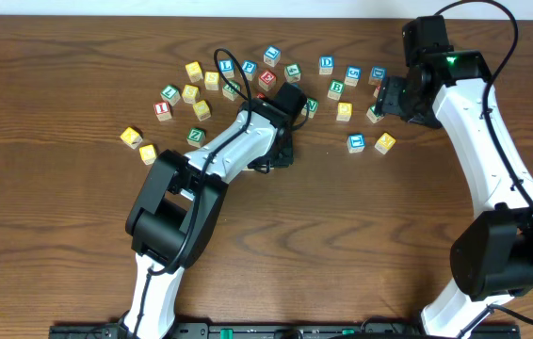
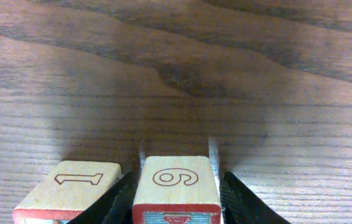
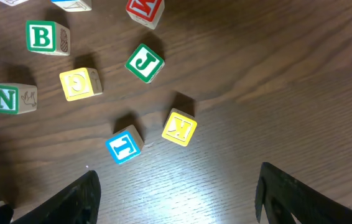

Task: Spell out AI2
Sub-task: 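Lift the red I block and carry it beside the red A block, then set the I block right of A, open and raise left gripper, then move the right gripper over the blue 2 block at the pile's right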

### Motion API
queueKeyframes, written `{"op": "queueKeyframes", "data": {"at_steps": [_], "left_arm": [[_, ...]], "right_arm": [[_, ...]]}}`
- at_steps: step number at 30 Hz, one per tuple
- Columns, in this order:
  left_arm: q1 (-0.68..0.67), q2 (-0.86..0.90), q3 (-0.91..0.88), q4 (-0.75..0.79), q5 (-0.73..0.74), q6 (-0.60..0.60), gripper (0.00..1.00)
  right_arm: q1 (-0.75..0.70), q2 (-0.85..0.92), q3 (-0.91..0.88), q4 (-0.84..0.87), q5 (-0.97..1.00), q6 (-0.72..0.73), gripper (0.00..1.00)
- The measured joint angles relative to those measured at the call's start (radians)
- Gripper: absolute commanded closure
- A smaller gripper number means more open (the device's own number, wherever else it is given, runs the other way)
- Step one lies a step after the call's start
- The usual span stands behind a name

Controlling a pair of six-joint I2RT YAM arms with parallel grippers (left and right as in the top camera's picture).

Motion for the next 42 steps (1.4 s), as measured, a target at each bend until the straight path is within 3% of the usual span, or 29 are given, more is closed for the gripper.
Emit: {"op": "queueKeyframes", "data": {"at_steps": [11, 16, 20, 28, 34, 40, 42], "left_arm": [[0.021, -0.016, 0.025, 0.018, 0.000, 0.064, 0.57], [0.071, -0.121, 0.043, 0.026, 0.000, 0.125, 0.57], [0.121, -0.212, 0.048, 0.028, 0.000, 0.168, 0.57], [0.300, -0.389, 0.049, -0.030, 0.000, 0.199, 0.57], [0.464, -0.460, 0.050, -0.083, -0.003, 0.209, 0.57], [0.527, -0.462, 0.050, -0.104, -0.004, 0.211, 0.57], [0.526, -0.462, 0.050, -0.106, -0.003, 0.211, 0.51]], "right_arm": [[0.000, 0.000, 0.000, 0.000, 0.000, 0.000, 0.24], [0.000, 0.000, 0.000, 0.001, -0.004, 0.000, 0.24], [0.000, 0.000, 0.000, 0.025, -0.032, -0.001, 0.17], [0.036, 0.000, -0.002, 0.145, -0.211, -0.063, 0.27], [0.137, 0.002, 0.010, 0.210, -0.270, -0.060, 0.28], [0.215, 0.124, 0.266, 0.135, -0.273, -0.053, 0.27], [0.233, 0.196, 0.380, 0.105, -0.267, -0.050, 0.29]]}}
